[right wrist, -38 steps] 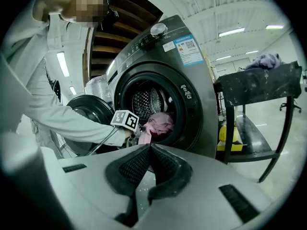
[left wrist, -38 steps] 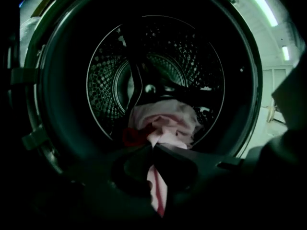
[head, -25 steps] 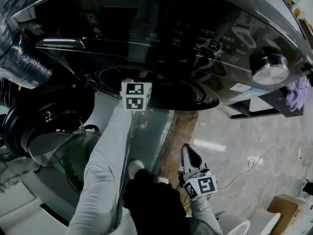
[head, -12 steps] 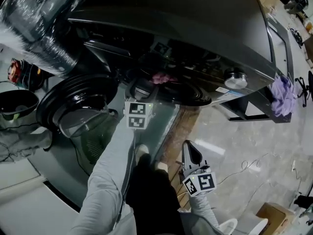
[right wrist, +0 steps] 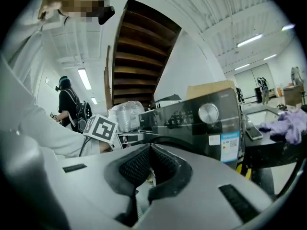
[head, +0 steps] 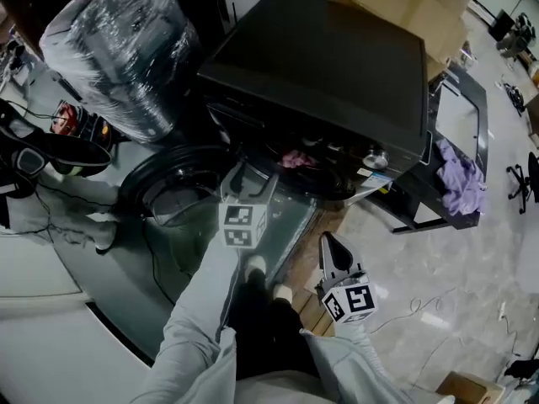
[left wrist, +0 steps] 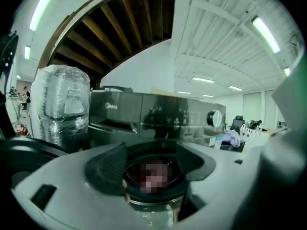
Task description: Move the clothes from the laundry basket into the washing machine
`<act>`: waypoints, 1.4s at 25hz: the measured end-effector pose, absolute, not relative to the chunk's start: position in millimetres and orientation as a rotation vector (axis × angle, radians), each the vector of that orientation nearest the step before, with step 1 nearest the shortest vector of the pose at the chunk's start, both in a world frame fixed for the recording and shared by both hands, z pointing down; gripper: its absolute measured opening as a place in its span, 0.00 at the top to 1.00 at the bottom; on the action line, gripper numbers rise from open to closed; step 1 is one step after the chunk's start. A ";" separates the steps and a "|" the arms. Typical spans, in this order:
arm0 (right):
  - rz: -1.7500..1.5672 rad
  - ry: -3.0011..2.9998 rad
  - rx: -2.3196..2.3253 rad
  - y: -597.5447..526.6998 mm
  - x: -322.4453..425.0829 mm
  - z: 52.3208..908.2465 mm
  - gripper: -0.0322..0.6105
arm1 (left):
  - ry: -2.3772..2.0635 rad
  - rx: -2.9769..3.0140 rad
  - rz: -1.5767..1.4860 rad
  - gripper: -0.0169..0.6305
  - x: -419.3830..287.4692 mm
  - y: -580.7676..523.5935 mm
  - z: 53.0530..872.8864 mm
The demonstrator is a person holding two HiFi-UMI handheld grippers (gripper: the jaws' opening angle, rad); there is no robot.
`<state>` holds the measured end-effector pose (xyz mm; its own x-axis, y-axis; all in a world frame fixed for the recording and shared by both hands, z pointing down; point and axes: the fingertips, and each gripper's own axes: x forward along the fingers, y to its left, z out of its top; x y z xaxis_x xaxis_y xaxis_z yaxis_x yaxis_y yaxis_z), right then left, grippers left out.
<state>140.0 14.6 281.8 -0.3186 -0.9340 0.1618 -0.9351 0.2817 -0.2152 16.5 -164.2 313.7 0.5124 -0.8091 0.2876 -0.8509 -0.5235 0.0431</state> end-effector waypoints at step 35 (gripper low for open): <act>-0.089 -2.672 1.595 65.6 142.6 81.6 0.92 | -1.491 2.664 0.068 0.95 -42.9 57.1 95.5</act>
<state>142.6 65.6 81.6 -0.4746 -0.8802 -0.0047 -0.8786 0.4734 0.0634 -42.9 57.1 95.5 0.5231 -0.8483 0.0818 -0.8523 -0.5202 0.0554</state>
